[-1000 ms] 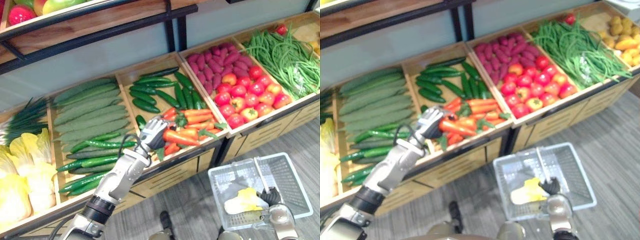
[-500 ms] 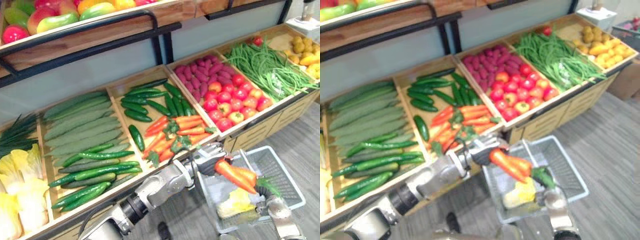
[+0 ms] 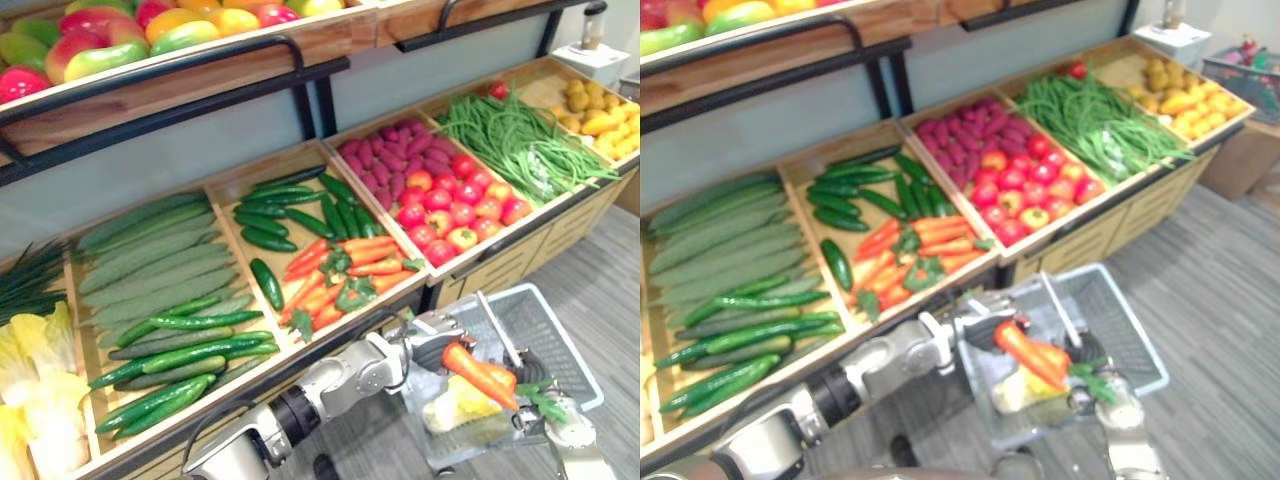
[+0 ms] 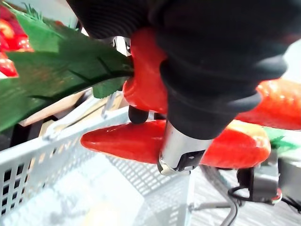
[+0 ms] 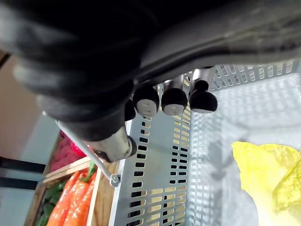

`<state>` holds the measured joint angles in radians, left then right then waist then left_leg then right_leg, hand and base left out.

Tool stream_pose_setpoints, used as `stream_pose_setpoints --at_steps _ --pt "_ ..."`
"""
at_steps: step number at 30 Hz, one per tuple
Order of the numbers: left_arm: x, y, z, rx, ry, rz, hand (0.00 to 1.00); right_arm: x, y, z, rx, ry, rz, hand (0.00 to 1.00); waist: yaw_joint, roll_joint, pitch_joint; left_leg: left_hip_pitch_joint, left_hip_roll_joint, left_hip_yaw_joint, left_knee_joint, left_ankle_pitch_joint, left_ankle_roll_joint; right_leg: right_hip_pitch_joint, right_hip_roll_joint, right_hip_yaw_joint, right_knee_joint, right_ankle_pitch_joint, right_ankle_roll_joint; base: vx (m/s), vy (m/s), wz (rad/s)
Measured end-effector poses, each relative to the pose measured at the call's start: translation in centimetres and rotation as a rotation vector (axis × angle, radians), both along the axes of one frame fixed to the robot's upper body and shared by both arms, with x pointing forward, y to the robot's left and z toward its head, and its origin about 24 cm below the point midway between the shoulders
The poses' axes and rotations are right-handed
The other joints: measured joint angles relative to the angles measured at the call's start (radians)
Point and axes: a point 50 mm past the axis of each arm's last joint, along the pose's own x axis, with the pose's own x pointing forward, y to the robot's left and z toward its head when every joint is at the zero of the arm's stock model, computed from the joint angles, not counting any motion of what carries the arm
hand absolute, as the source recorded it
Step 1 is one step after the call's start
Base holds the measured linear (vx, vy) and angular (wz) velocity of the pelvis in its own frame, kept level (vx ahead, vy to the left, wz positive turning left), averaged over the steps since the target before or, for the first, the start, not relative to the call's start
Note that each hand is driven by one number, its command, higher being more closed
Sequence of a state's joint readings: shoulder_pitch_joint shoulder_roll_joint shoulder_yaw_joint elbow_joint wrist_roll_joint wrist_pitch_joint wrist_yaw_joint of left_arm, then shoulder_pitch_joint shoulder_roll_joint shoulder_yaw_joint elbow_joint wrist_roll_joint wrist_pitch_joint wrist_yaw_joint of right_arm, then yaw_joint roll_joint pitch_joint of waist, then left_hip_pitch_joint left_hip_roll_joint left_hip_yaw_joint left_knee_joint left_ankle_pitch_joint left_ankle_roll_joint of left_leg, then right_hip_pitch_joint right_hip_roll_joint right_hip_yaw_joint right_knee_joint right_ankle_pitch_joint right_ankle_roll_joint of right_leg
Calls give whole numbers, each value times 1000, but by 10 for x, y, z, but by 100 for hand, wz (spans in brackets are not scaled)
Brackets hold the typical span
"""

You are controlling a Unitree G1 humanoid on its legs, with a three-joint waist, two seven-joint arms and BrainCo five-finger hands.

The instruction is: Pick vegetable in the basket

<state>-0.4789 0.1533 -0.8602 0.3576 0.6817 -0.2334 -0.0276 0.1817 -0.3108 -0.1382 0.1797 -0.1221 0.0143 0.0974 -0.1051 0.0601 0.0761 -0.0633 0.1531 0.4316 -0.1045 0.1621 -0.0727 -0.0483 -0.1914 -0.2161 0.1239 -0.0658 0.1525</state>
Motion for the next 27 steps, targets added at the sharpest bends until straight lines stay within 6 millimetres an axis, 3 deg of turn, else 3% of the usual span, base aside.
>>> stream_pose_setpoints --at_steps 14,27 --pt "12 12 -35 183 39 78 100 -5 1 10 46 -46 5 100 -26 -12 2 4 3 23 0 -1 1 -3 10 23 -17 12 -2 7 4 -4" --pt "21 30 -53 267 67 163 100 -9 3 17 71 -82 10 100 -30 -21 5 6 11 35 0 -5 -4 -12 18 37 -18 12 -3 -9 2 -3"
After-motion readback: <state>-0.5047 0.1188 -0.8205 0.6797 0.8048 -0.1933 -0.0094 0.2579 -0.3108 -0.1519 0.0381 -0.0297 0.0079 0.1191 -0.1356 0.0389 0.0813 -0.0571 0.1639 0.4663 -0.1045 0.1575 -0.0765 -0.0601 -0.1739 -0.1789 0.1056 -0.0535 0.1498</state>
